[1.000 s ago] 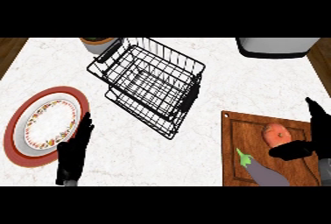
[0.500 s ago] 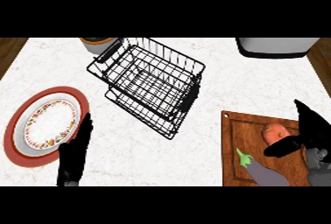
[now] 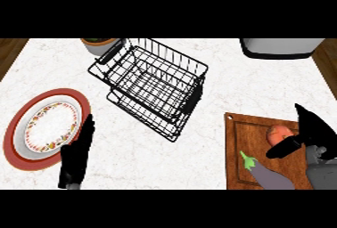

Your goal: Pick the squash from the cutting board and place it in the tiered basket

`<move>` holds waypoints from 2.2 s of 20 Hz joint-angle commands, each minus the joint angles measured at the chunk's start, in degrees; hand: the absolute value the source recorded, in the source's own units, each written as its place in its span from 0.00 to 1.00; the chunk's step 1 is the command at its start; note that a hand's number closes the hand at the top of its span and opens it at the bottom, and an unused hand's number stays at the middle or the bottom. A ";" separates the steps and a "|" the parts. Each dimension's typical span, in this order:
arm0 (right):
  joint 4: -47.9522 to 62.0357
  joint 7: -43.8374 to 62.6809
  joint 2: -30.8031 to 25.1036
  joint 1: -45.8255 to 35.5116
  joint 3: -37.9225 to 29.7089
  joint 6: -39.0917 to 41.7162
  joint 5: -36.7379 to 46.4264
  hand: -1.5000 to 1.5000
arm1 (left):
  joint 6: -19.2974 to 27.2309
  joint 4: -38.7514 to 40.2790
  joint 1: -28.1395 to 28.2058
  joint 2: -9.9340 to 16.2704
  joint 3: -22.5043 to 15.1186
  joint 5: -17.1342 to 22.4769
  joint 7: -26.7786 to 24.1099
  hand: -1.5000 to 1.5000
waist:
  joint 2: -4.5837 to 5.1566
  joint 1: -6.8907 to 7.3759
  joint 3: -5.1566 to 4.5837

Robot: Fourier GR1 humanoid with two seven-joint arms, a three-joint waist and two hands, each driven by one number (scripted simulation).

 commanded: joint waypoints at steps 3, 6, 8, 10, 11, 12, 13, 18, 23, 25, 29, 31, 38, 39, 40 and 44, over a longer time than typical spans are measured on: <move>3.95 1.89 0.99 1.11 -1.62 4.06 -0.07 0.00 | -0.89 1.92 -0.23 -1.30 0.74 -0.28 0.60 0.50 | 0.19 -0.23 -0.18; 0.92 4.56 3.34 2.41 -1.76 4.15 0.28 0.00 | -1.19 -0.51 0.41 -0.33 2.03 -0.27 2.79 0.50 | 0.13 -0.26 -0.18; 2.47 3.82 3.35 1.06 -3.33 5.37 -0.19 0.00 | -2.09 -1.08 1.78 0.66 2.53 -0.91 1.76 0.50 | 0.14 -0.13 -0.18; 2.51 6.67 4.27 -1.64 -3.71 7.10 -1.12 0.00 | -2.08 2.95 -0.91 -2.33 0.99 -1.58 0.47 0.50 | 0.19 -0.27 -0.20; 5.30 4.29 4.90 -0.88 -2.95 5.84 -0.10 0.00 | 0.07 4.53 -1.72 -3.07 1.38 -3.15 -0.30 0.50 | 0.23 -0.23 -0.19; 6.50 0.31 4.13 0.99 -4.34 4.95 0.10 0.00 | -0.28 -0.32 0.49 -2.62 1.14 -2.63 2.56 0.50 | 0.17 -0.14 -0.16; 7.17 3.13 5.33 -1.55 -4.63 5.44 -0.05 0.00 | -1.55 4.46 -1.25 -2.89 1.99 -2.46 -0.63 0.50 | 0.22 -0.16 -0.18; 8.67 0.04 5.90 -1.06 -5.89 5.45 2.07 1.00 | -3.96 3.73 -2.02 -2.10 4.21 -1.90 0.67 0.50 | 0.19 -0.16 -0.18; 15.56 -9.47 8.97 -1.08 -5.94 -0.50 7.85 1.00 | -3.90 0.44 0.73 -2.73 4.81 -3.78 1.52 0.50 | 0.18 -0.05 -0.16; 11.19 -10.86 7.94 1.19 -6.77 2.48 6.20 1.00 | -2.54 0.04 0.55 -4.73 3.38 -5.45 1.84 0.50 | 0.15 -0.16 -0.16; 16.91 -14.72 6.77 -0.27 -2.67 -0.41 13.00 1.00 | -3.07 0.06 -0.10 -4.38 3.17 -5.65 2.80 0.50 | 0.21 0.05 -0.15; 8.61 -10.92 9.62 1.52 1.83 -0.38 15.32 1.00 | -4.78 0.52 -0.32 -2.45 5.14 -4.19 3.23 0.50 | 0.10 -0.25 -0.18; -1.37 1.68 26.35 4.37 27.42 -1.64 30.67 1.00 | -4.29 0.23 2.26 -3.54 4.33 -4.40 0.73 0.50 | -0.19 -0.03 -0.25; -1.16 3.18 26.90 5.49 30.27 -5.33 31.87 1.00 | -3.54 2.50 -0.51 -4.65 4.90 -4.40 1.08 0.50 | 0.00 -0.35 -0.22; -8.29 8.05 26.98 7.38 31.63 -3.87 32.03 1.00 | -3.11 -2.49 2.10 -3.86 4.02 -4.83 3.41 0.50 | -0.36 -0.46 -0.20; -16.33 10.37 27.17 8.26 34.43 -9.05 35.15 1.00 | -4.63 0.62 0.03 -3.29 5.64 -3.91 1.88 0.50 | -0.17 -0.94 -0.21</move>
